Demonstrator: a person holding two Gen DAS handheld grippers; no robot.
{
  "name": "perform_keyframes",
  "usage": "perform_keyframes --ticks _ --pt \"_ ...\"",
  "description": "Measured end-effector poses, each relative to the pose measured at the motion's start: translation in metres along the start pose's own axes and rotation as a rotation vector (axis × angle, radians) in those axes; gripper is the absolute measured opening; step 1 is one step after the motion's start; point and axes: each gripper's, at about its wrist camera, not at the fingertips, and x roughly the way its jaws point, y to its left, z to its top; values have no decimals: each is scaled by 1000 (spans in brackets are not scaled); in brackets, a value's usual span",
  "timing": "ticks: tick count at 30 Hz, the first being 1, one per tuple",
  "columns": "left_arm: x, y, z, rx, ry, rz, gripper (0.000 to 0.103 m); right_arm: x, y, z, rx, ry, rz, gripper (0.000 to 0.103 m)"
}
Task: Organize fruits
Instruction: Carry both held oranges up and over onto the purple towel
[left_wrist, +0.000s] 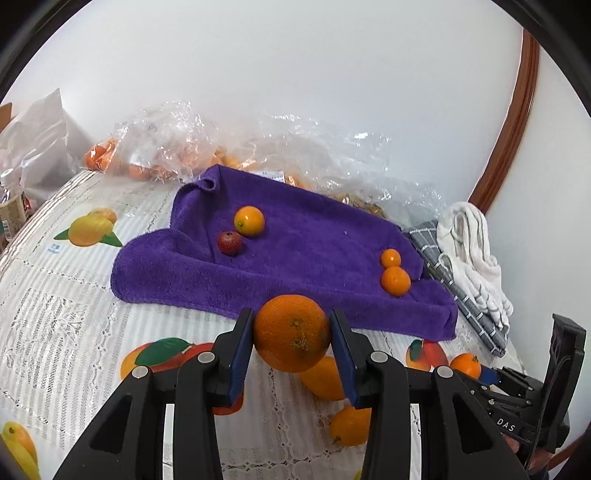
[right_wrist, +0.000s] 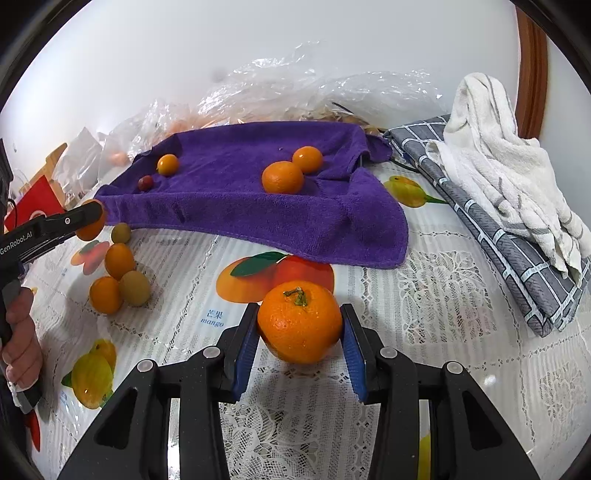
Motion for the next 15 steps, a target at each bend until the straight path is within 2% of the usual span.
perform_keyframes --ticks 3,9,15 --pt "-3 3 2 -17 -21 1 39 -3 -1 0 7 -14 24 43" --pt "-13 7 5 -41 -71 -7 39 -6 0 0 8 -32 10 43" --pt "-17 8 5 -26 -107 30 39 -15 -7 5 66 -54 -7 43"
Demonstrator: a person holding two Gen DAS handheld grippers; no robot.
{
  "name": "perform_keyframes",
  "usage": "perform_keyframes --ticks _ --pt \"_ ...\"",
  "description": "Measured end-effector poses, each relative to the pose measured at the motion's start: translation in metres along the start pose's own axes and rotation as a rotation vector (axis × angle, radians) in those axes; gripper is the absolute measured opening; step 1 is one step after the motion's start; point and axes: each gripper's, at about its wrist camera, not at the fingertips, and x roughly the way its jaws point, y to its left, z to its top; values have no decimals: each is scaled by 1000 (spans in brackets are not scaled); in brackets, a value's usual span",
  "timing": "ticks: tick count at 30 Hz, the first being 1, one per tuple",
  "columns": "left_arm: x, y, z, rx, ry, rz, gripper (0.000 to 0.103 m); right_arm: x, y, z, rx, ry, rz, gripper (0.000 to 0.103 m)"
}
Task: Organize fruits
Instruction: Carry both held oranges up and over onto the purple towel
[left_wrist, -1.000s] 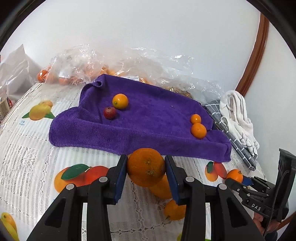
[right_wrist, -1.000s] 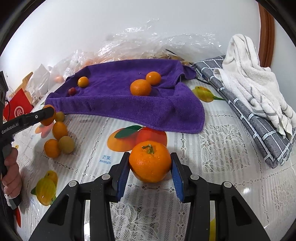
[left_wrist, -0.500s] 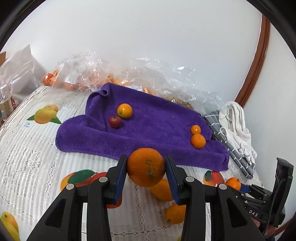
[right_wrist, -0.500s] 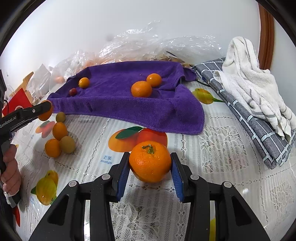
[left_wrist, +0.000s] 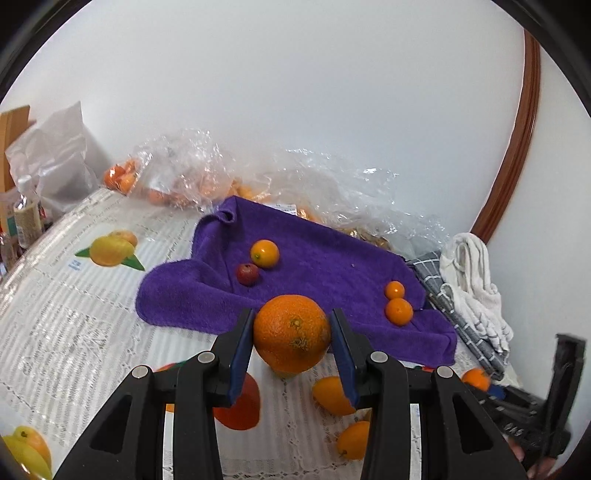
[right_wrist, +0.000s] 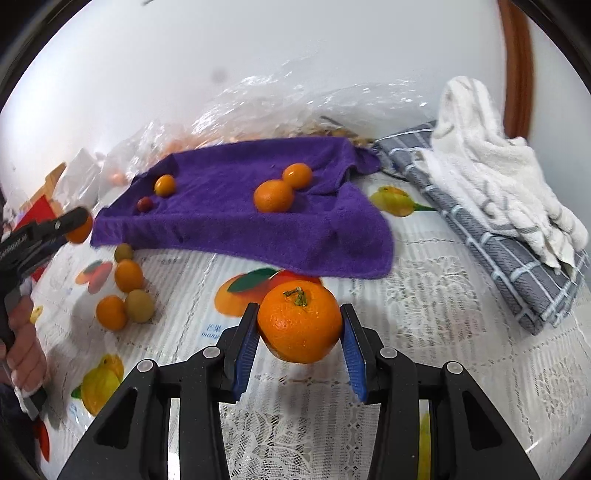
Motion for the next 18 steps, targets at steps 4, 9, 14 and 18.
perform_keyframes --ticks 4,9,14,18 --pt "-2 3 2 -14 -2 -7 39 -13 8 11 -16 -34 0 43" --pt "-6 3 2 5 -29 34 39 -29 22 30 -36 -74 19 43" --pt "-15 6 8 -14 -55 39 39 -35 38 43 -77 -92 24 43" --pt "-24 10 14 -26 -61 38 39 -32 46 49 -101 -98 31 43"
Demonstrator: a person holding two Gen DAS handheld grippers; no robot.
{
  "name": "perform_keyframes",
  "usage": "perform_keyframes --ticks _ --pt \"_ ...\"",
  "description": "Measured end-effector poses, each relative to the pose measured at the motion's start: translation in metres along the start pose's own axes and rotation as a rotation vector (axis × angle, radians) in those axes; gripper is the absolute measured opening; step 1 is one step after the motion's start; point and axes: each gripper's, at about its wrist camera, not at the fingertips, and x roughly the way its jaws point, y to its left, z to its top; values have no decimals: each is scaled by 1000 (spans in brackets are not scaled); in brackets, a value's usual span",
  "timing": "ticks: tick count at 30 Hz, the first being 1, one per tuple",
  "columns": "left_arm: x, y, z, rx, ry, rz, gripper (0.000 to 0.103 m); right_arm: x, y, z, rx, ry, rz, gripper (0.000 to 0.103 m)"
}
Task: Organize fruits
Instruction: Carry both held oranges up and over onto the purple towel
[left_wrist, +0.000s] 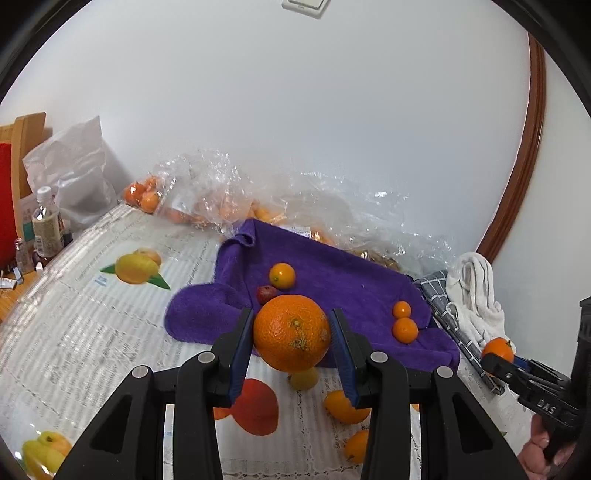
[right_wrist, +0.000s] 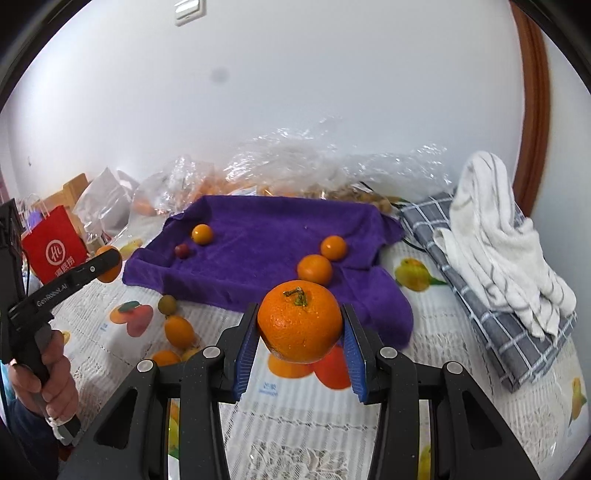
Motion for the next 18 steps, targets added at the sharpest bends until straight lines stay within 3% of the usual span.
perform_keyframes --ticks 11,18 --pt "-5 19 43 -60 -36 51 39 18 -7 33 38 -32 7 43" --pt "17 11 66 -14 -15 66 39 34 -19 62 28 -49 -34 43"
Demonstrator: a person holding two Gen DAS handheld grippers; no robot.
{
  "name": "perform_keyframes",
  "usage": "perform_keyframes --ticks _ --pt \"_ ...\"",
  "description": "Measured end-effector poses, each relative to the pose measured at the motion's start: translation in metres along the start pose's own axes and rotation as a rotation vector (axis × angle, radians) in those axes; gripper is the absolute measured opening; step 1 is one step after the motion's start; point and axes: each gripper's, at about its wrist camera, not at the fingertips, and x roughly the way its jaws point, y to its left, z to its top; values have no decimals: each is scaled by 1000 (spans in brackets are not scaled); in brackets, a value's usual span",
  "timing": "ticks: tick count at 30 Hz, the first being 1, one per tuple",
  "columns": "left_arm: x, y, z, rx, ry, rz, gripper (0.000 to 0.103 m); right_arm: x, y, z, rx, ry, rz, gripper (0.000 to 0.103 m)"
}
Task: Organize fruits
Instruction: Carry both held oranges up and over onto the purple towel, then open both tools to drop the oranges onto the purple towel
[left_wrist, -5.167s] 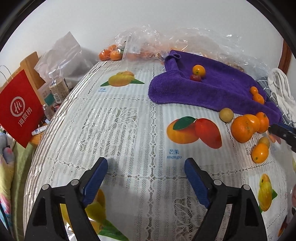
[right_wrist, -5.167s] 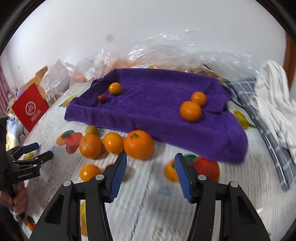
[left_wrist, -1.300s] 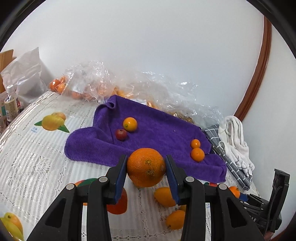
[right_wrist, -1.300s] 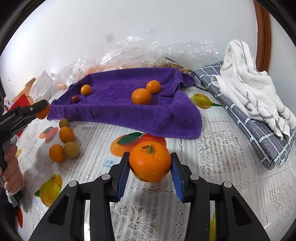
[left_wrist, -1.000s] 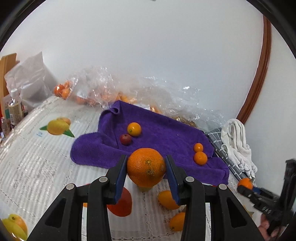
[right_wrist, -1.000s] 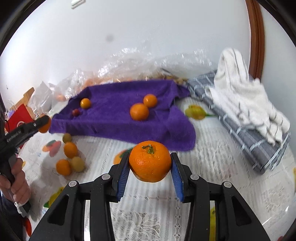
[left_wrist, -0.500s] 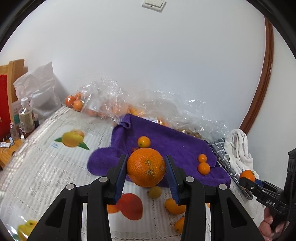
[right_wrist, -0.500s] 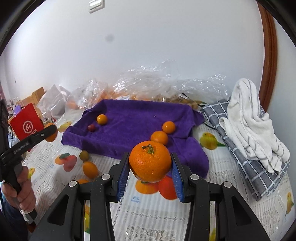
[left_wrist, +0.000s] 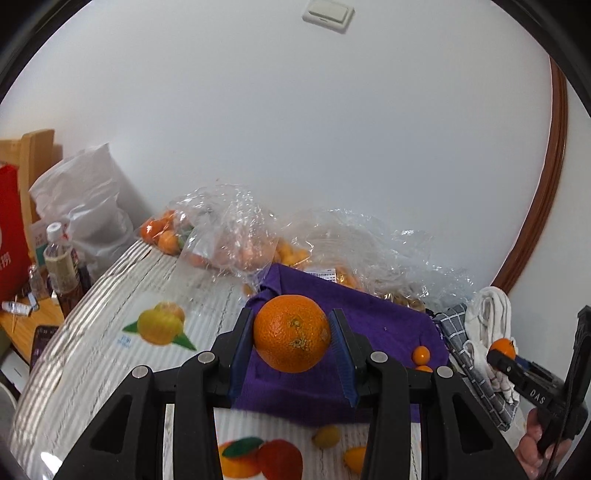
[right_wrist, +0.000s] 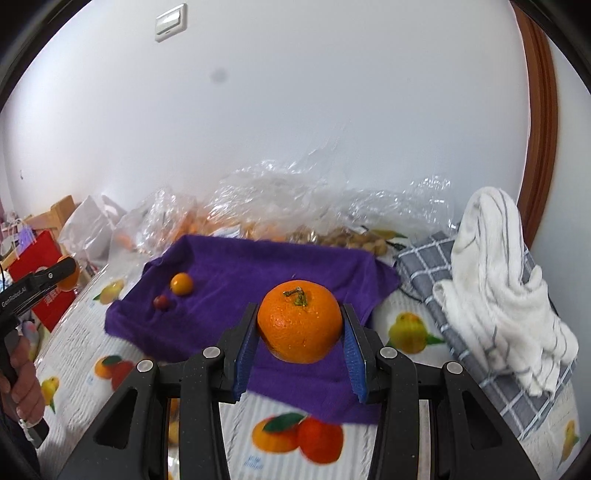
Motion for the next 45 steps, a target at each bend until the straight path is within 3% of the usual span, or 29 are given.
perform_keyframes --ticks 9,21,28,34,38,40,42,45 --pt "52 -12 12 14 104 -9 39 43 -30 21 5 44 -26 43" --pt "121 -24 -19 57 333 -25 39 148 -57 40 40 231 15 43" --pt "129 -35 -29 109 380 -2 39 195 -54 37 50 335 -2 43" --pt "129 -45 -30 142 400 9 39 203 -48 34 15 382 6 43" --pt "129 -56 -35 210 408 56 39 196 -46 33 22 380 15 44" --pt "129 -58 -36 219 409 62 39 183 -45 34 27 353 27 61" --pt "130 -57 -36 208 414 56 39 165 -42 36 15 313 17 71" --pt "132 -57 -37 203 426 62 39 140 -36 37 -4 273 0 74"
